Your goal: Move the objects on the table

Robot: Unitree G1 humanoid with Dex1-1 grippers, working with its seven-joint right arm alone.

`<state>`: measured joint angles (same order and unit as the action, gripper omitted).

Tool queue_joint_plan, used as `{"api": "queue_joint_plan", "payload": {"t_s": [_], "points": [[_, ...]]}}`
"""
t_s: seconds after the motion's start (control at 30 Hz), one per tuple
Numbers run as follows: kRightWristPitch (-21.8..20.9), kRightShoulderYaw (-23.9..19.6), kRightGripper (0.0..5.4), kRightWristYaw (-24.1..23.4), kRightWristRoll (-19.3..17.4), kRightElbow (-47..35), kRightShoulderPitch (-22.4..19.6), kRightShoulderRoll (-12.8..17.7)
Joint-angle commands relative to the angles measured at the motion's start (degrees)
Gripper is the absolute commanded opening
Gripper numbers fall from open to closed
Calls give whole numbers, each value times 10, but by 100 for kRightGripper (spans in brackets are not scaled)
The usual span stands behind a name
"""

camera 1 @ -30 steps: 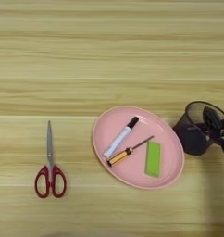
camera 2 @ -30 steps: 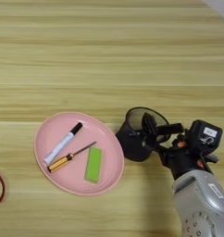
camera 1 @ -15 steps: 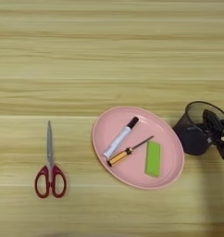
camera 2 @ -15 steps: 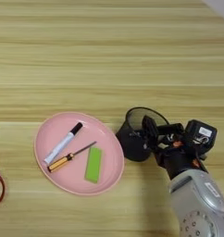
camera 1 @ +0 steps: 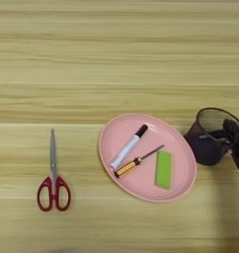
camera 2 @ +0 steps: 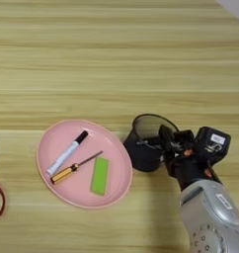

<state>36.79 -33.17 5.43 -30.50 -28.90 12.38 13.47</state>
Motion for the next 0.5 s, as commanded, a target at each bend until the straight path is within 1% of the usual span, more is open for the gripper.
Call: {"api": "queue_joint_plan", "payload": {"t_s": [0.03, 0.1, 0.17, 0.27, 0.5], "points": [[-30, 0, 168, 2, 12, -22, -13, 22], [-32, 1, 139, 2, 13, -24, -13, 21], [-33, 2, 124, 2, 13, -25, -12, 21], [-34, 2, 116, 3, 15, -25, -12, 20], [-34, 2, 116, 3, 14, -26, -12, 20]]}}
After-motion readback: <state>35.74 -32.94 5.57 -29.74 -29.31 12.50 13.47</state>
